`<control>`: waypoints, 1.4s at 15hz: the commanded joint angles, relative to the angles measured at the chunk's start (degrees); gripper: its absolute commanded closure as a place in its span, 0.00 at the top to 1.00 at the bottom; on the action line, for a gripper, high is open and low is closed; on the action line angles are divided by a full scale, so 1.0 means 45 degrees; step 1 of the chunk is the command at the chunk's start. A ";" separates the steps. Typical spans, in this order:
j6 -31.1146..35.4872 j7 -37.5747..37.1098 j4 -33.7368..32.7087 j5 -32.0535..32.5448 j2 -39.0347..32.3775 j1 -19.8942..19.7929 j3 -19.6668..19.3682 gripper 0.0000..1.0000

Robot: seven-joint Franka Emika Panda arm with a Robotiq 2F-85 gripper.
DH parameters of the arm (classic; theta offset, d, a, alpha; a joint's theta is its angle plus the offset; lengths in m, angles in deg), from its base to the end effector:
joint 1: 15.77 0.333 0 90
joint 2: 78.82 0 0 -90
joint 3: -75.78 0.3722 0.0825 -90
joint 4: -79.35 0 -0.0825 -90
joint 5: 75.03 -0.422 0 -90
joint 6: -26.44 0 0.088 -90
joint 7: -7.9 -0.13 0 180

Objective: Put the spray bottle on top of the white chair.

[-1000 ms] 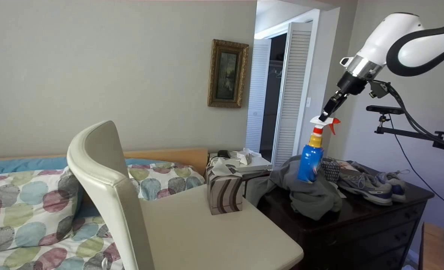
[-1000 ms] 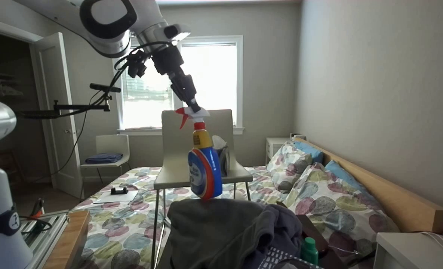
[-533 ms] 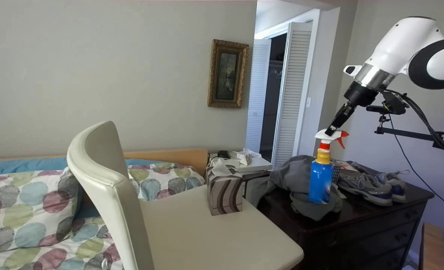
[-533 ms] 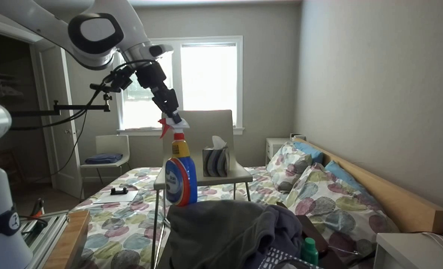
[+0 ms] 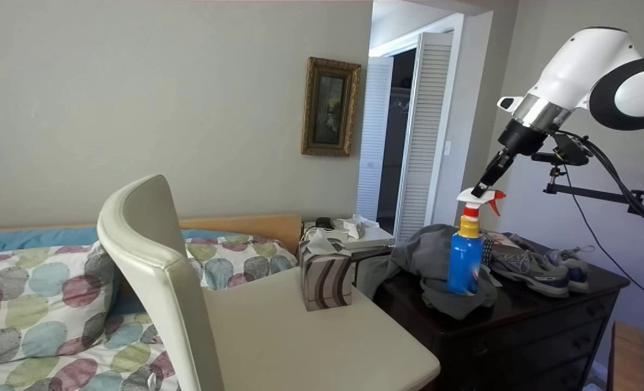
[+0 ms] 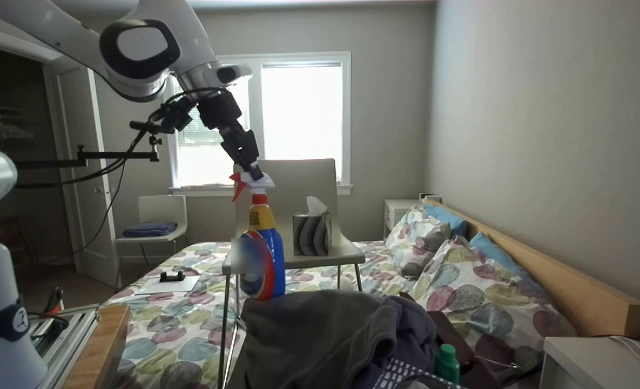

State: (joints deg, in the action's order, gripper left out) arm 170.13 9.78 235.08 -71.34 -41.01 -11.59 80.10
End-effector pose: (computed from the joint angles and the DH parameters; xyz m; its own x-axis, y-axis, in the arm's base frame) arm 0.3803 0.0569 0.4735 0.8772 0.2222 0.4256 0.1902 -0.9748 0.1169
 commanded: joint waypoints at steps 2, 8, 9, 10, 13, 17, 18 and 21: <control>0.0032 0.0269 -0.0226 -0.0089 -0.0233 0.0271 -0.0093 0.06; -0.0172 0.1465 -0.1509 -0.0160 -0.1232 0.1753 0.0246 0.06; -0.0087 0.1593 -0.1799 -0.0122 -0.1509 0.1998 0.0371 0.06; -0.0132 0.1730 -0.2149 -0.0195 -0.1818 0.2288 0.0466 0.06; -0.0077 0.2134 -0.3165 -0.0386 -0.2845 0.3084 0.0816 0.06; -0.0435 0.2694 -0.4970 -0.0942 -0.4597 0.3940 0.1211 0.06; -0.0457 0.2846 -0.5335 -0.1074 -0.5017 0.4046 0.1321 0.06; -0.0317 0.3046 -0.6476 -0.1185 -0.6407 0.4090 0.1822 0.06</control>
State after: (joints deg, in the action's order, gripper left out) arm 169.80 20.68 213.97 -75.06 -63.56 6.74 86.90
